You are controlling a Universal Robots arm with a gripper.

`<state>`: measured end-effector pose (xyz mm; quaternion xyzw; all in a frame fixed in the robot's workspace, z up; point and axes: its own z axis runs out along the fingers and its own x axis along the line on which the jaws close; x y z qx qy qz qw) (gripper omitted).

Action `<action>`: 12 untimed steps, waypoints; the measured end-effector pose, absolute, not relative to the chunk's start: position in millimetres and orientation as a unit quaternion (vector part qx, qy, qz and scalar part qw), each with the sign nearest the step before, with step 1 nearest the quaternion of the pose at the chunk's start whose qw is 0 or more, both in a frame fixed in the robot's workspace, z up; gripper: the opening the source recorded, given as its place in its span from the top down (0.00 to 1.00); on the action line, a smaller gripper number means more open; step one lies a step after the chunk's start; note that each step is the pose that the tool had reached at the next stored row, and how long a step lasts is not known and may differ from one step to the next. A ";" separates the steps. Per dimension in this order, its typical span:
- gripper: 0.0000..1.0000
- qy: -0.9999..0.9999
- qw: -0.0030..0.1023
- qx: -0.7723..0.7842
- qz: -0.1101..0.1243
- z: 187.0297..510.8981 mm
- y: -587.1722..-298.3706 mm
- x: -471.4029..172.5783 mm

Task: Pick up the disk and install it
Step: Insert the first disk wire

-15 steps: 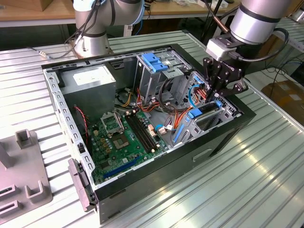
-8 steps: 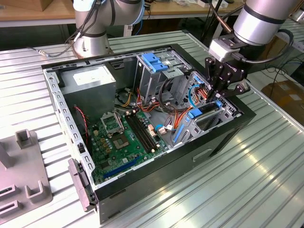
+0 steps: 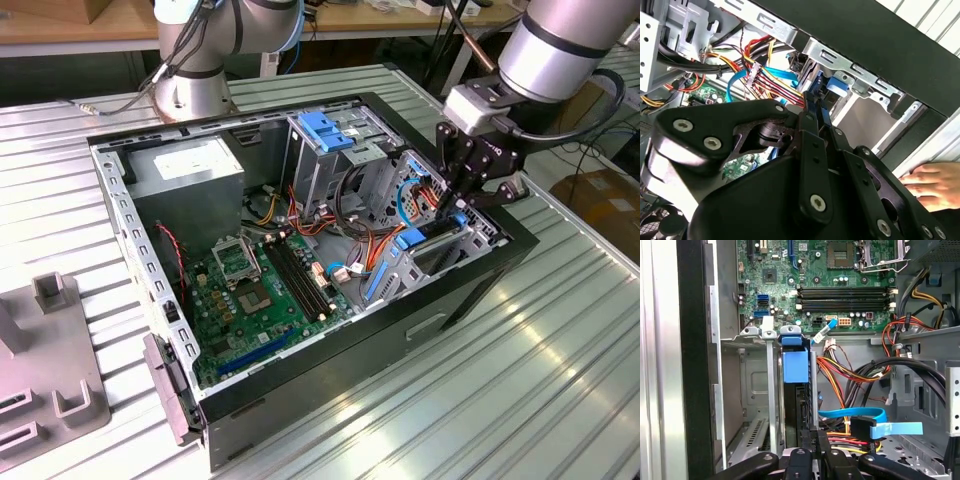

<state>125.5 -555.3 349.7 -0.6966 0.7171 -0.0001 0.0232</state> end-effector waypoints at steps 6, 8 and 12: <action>0.84 0.717 0.023 -0.697 0.000 349.6 -558.2 124.5; 0.84 0.717 0.023 -0.696 0.000 349.2 -559.6 124.4; 0.84 0.716 0.023 -0.698 0.000 348.5 -560.5 123.6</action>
